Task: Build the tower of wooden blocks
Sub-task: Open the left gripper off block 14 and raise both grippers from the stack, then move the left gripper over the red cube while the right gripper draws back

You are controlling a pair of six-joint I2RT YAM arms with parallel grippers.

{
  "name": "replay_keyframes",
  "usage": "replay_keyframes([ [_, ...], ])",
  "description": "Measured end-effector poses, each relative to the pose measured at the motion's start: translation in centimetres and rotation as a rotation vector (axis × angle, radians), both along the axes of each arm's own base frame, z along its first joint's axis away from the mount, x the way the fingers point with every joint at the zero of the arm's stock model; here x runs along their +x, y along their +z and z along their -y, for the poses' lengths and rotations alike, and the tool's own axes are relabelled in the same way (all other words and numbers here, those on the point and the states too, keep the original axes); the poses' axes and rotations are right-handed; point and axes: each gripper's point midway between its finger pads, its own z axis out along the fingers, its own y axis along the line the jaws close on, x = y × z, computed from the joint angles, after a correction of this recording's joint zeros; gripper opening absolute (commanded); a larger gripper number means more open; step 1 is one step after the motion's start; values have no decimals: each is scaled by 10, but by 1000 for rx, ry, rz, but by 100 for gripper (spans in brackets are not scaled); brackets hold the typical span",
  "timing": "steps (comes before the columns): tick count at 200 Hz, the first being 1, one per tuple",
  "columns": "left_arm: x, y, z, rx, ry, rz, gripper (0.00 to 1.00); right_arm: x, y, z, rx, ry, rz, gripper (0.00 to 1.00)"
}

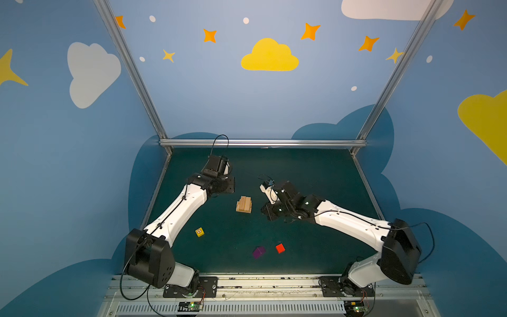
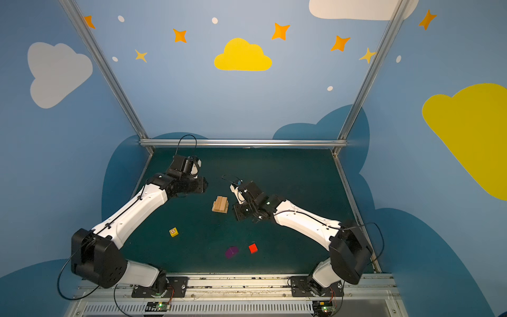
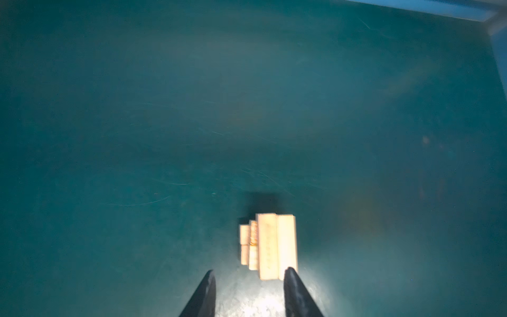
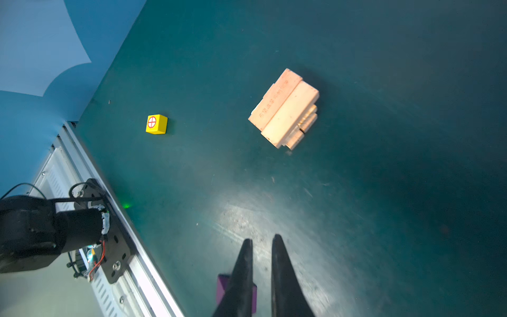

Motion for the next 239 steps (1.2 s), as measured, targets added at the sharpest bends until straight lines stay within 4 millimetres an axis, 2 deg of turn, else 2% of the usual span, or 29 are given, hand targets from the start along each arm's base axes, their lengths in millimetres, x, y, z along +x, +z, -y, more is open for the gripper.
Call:
replay_keyframes([
  [30, -31, 15, 40, -20, -143, 64, 55, 6, 22, 50, 35, -82, 79, 31],
  [56, -68, 31, 81, -30, -302, 118, 57, 4, 33, 90, 56, -150, 137, 36],
  [81, -113, 41, 125, -24, -475, 162, 58, -8, 42, 111, 77, -166, 174, 37],
  [91, -133, 42, 141, -11, -537, 174, 58, -13, 45, 119, 87, -177, 185, 42],
  [105, -158, 40, 157, 11, -609, 184, 59, -20, 43, 129, 100, -189, 201, 47],
  [120, -179, 37, 168, 21, -656, 187, 58, -26, 37, 140, 102, -206, 207, 47],
  [146, -198, 16, 175, 46, -676, 146, 59, -32, 31, 152, 93, -233, 191, 47],
  [183, -209, -36, 177, 118, -690, 25, 62, -36, 20, 155, 71, -233, 149, 47],
  [209, -212, -63, 179, 147, -697, -21, 65, -39, -5, 162, 31, -261, 100, 46],
  [239, -214, -82, 187, 136, -731, -28, 66, -44, -31, 175, 4, -306, 72, 44],
])
